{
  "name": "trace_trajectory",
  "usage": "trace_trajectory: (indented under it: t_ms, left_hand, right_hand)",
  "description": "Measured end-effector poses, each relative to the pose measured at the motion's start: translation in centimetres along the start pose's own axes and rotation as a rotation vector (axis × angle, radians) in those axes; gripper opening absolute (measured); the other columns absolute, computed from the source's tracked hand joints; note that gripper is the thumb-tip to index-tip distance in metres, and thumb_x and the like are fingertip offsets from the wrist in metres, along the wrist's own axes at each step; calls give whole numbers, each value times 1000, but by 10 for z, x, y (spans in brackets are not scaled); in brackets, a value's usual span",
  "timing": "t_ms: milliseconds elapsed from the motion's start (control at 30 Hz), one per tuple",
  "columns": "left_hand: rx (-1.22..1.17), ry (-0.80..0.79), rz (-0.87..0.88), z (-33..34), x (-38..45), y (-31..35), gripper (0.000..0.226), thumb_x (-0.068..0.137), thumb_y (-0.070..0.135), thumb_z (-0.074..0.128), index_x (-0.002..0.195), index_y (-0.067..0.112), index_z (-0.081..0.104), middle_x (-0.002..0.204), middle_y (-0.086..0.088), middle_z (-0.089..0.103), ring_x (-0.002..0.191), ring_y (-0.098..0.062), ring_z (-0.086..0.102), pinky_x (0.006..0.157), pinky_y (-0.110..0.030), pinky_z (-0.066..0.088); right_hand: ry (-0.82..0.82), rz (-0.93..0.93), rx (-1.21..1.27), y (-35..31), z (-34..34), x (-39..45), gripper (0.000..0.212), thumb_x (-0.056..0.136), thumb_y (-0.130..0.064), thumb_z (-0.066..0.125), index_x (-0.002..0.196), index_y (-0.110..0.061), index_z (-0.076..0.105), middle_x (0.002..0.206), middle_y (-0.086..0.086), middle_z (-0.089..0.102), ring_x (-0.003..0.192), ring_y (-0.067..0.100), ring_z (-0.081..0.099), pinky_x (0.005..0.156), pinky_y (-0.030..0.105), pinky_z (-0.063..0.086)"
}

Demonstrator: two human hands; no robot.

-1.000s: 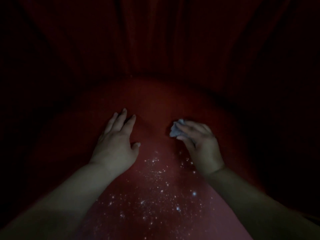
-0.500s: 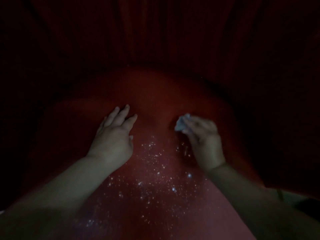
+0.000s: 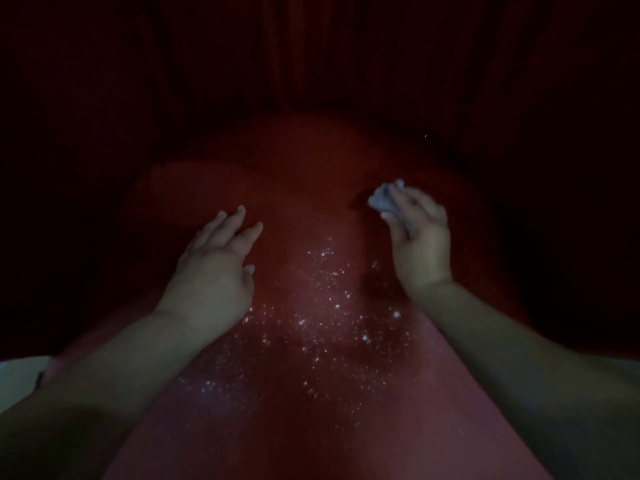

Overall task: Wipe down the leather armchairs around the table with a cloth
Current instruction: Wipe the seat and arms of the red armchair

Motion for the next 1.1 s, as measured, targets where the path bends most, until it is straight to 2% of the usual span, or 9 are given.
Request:
trace_trajectory:
  t_ms: [100, 300, 367, 467, 600, 700, 833, 933, 1100]
  left_hand:
    - [-2, -16, -12, 7, -6, -10, 62, 95, 18, 51, 151, 30, 27, 162, 9, 6, 148, -11, -1, 122, -37, 9]
    - [-15, -45, -13, 11, -8, -12, 62, 95, 17, 50, 152, 29, 27, 162, 9, 6, 149, -12, -2, 122, -38, 9]
    - [-7, -48, -9, 10, -11, -15, 63, 95, 17, 50, 152, 30, 27, 162, 10, 6, 149, -11, -2, 122, -39, 10]
    - [6, -42, -3, 9, -12, -25, 62, 95, 16, 51, 151, 29, 27, 162, 10, 7, 149, -11, -2, 122, -40, 8]
    - [-4, -34, -12, 12, -11, -36, 63, 95, 17, 51, 152, 30, 26, 162, 12, 6, 148, -10, -2, 122, -38, 8]
    - [-9, -28, 0, 14, -15, -35, 64, 94, 17, 51, 152, 29, 27, 162, 12, 6, 149, -11, 0, 122, -39, 10]
    - [-22, -31, 18, 14, -23, -35, 63, 95, 16, 50, 151, 31, 26, 161, 16, 6, 148, -6, -4, 121, -33, 3]
    - [-23, -36, 23, 15, -25, -40, 63, 96, 16, 49, 151, 33, 24, 160, 18, 3, 147, -5, -5, 120, -32, 1]
    - [3, -50, 31, 17, -27, -48, 66, 94, 19, 52, 152, 33, 24, 161, 15, 2, 148, -8, -4, 121, -34, 2]
  right_hand:
    - [-56, -2, -31, -6, 22, -1, 37, 92, -15, 59, 129, -20, 58, 133, -1, 53, 120, 16, 43, 100, 7, 22]
    - [-326, -222, 75, -45, 47, -106, 43, 83, 5, 64, 120, -16, 64, 119, -7, 59, 105, 0, 42, 95, 0, 23]
    - [-281, -174, 103, -44, 45, -86, 37, 88, -1, 62, 122, -15, 63, 119, -3, 60, 106, 11, 49, 93, 6, 31]
    - [-117, -33, 56, -40, 47, -27, 35, 92, -11, 57, 128, -15, 59, 128, 5, 56, 118, 20, 47, 103, 20, 33]
    - [-225, -126, -8, -56, 77, -34, 39, 92, -6, 56, 130, -14, 56, 133, 9, 54, 123, 23, 44, 100, 2, 15]
    - [-324, -141, 68, -61, 80, -99, 46, 88, 1, 60, 131, -16, 56, 132, 4, 55, 118, 16, 47, 100, 4, 23]
    - [-308, -159, 166, -64, 66, -101, 38, 89, -12, 61, 127, -19, 59, 124, -6, 56, 112, 7, 47, 102, 11, 32]
    - [-146, -55, 126, -57, 61, -49, 39, 91, -11, 59, 129, -20, 56, 127, -8, 48, 118, 10, 42, 104, 15, 29]
    - [-305, -113, 49, -68, 86, -86, 41, 92, -11, 58, 132, -21, 54, 134, 0, 52, 119, 11, 40, 102, 2, 16]
Point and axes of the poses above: each hand's wrist, its own x-axis towards the middle knuckle, its own z-axis out of the palm, y = z × x, the point moved 8 cm from there along x, towards the middle knuckle
